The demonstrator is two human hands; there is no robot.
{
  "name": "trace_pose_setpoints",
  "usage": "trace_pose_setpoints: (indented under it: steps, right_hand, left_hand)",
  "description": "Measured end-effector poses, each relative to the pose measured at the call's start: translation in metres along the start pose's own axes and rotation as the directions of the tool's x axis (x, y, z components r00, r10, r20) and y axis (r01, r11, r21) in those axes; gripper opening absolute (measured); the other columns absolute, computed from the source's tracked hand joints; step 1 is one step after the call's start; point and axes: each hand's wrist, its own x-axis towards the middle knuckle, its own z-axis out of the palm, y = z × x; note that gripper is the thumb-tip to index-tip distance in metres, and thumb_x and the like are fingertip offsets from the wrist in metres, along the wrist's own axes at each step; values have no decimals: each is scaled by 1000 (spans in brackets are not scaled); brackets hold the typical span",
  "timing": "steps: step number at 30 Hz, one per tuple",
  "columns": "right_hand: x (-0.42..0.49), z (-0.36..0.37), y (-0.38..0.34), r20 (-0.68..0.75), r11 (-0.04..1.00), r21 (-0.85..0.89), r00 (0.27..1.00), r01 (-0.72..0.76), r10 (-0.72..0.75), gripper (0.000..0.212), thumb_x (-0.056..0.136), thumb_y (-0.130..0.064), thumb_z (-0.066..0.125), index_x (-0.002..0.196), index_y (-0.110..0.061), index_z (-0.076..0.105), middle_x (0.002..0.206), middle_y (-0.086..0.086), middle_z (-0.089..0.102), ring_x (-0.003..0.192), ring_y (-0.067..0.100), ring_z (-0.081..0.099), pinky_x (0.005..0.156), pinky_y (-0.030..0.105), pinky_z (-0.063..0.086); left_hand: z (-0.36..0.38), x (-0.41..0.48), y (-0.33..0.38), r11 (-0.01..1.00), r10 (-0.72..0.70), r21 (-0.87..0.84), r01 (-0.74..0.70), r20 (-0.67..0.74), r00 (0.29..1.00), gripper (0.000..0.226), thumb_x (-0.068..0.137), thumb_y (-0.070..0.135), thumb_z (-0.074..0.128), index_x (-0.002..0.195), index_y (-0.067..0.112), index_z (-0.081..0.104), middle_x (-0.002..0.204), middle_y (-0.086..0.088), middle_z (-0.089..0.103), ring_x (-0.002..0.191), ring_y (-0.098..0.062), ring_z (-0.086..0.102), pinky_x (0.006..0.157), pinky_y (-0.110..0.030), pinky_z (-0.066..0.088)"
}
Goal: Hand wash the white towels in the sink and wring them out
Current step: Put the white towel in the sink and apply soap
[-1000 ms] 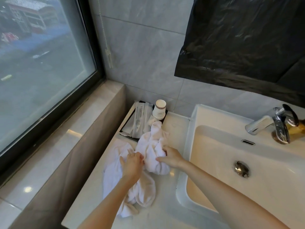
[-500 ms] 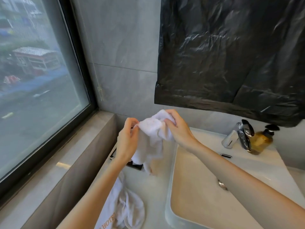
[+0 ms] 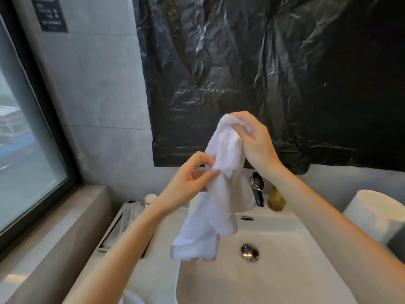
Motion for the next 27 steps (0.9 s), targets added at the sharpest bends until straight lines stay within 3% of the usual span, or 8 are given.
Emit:
trace_pose_setpoints:
  steps: [2, 6, 10, 13, 16, 21, 23, 27]
  right_hand:
    - [-3, -20, -1, 21, 998, -61, 1000, -9, 10, 21, 99, -11, 50, 98, -28, 64, 102, -14, 61, 102, 4, 56, 88, 14, 45]
    - [-16, -49, 4, 152, 973, -229, 987, -11, 46, 20, 96, -6, 49, 93, -17, 65, 95, -17, 55, 98, 2, 54, 82, 6, 40]
    - [-38, -61, 14, 258, 967, -232, 952, -107, 167, 16, 98, -12, 51, 91, -24, 60, 95, -10, 57, 94, -1, 54, 76, 7, 43]
    - [-47, -76, 20, 212, 967, -242, 967, -85, 138, 20, 97, -7, 48, 92, -24, 58, 94, -13, 57, 93, -6, 53, 78, 7, 43]
    - [-50, -90, 22, 146, 964, -264, 986, -43, 84, 21, 96, -4, 49, 91, -22, 59, 94, -14, 56, 93, -4, 54, 78, 8, 44]
    - [-48, -113, 13, 194, 792, -522, 948, 317, -251, 21, 95, -2, 49, 99, -17, 61, 99, -10, 57, 94, 9, 56, 77, 31, 52]
    - [-53, -121, 13, 128, 719, -625, 948, 305, -291, 22, 96, -10, 49, 106, -26, 60, 103, -11, 61, 95, 16, 59, 71, 43, 54]
    - [-65, -134, 30, 75, 651, -743, 986, 156, -150, 13, 98, -33, 50, 105, -28, 60, 89, -8, 68, 77, 17, 64, 60, 36, 55]
  left_hand:
    - [12, 6, 2, 999, -42, 19, 41, 78, 996, 20, 92, 18, 62, 106, 4, 58, 105, -3, 66, 88, -21, 69, 77, -32, 59]
    - [26, 27, -5, 999, -40, 23, 43, -130, 991, 18, 98, 27, 53, 112, 18, 60, 102, 0, 69, 95, -20, 67, 80, -29, 58]
    - [46, 38, -20, 983, -110, 161, 88, 138, 984, 30, 102, 46, 37, 128, 44, 51, 126, 30, 54, 119, 10, 49, 96, -17, 42]
    - [65, 36, -24, 966, -224, 184, 181, 250, 942, 33, 98, 51, 40, 123, 40, 58, 120, 30, 60, 110, 14, 54, 85, -10, 43]
    - [74, 35, -31, 952, -265, 229, 201, 297, 917, 31, 96, 46, 51, 114, 24, 67, 114, 10, 69, 106, -4, 63, 88, -18, 51]
    - [70, 45, -38, 930, -264, 321, 181, 236, 935, 38, 91, 42, 64, 91, 4, 62, 83, 0, 61, 75, -11, 58, 73, -28, 45]
    - [61, 50, -33, 948, -163, 296, 117, 135, 977, 31, 88, 37, 69, 86, 7, 61, 76, 9, 55, 69, -5, 50, 68, -23, 39]
    - [36, 59, -18, 930, -69, 366, 37, 75, 995, 19, 89, 31, 69, 78, 15, 65, 69, 9, 58, 60, 0, 48, 57, -18, 36]
